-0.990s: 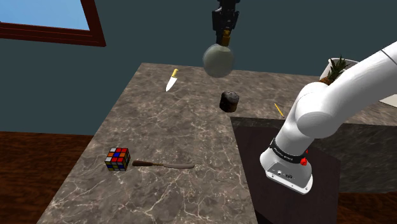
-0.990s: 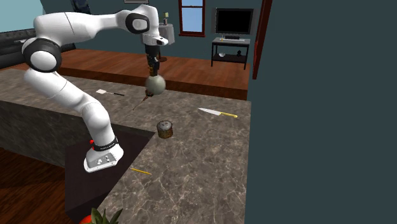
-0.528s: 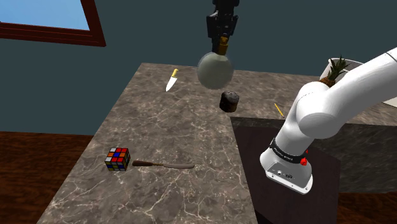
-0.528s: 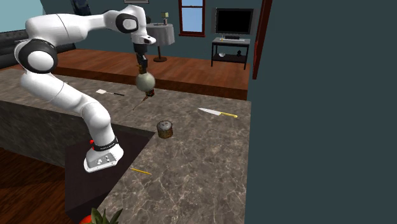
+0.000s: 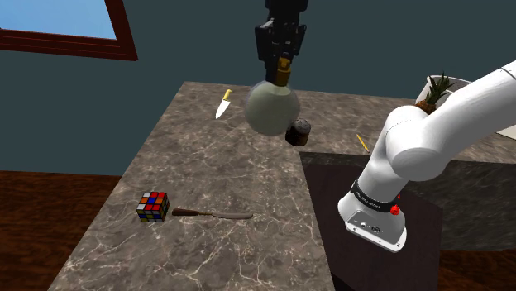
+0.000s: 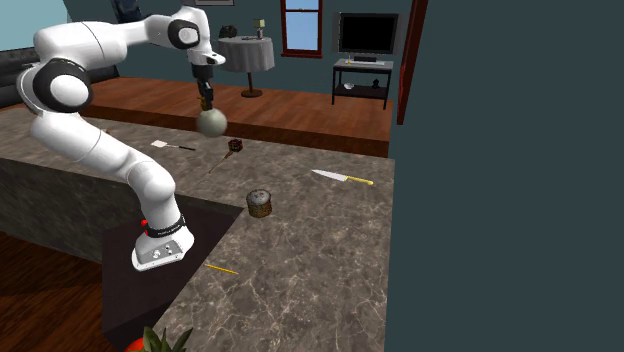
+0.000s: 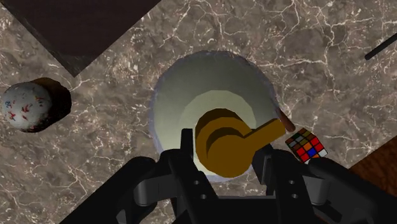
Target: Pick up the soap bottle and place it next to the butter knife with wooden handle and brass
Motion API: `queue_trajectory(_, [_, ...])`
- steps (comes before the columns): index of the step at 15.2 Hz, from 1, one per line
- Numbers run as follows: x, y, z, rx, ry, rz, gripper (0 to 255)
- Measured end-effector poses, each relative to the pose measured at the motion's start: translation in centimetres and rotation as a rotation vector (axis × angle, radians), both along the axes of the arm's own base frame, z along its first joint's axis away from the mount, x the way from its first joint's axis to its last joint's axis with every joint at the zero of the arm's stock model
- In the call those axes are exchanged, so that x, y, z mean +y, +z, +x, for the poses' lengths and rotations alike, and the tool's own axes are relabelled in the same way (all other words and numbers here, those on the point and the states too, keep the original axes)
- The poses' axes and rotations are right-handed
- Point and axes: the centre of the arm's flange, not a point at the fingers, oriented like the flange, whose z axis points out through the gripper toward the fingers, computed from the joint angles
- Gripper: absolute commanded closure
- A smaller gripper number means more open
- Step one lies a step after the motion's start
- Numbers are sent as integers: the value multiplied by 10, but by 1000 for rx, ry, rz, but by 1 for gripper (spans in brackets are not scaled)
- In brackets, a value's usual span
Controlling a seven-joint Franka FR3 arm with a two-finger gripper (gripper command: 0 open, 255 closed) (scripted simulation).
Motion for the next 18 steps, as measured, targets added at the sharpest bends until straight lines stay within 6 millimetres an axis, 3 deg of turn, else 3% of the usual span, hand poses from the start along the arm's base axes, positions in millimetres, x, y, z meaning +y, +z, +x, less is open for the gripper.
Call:
queue_trajectory(14, [168, 1, -80, 0, 0, -1, 255])
queue_trajectory(16, [190, 1, -92, 0, 0, -1, 255])
queue_trajectory(18, [198, -5, -94, 1, -1, -1, 255])
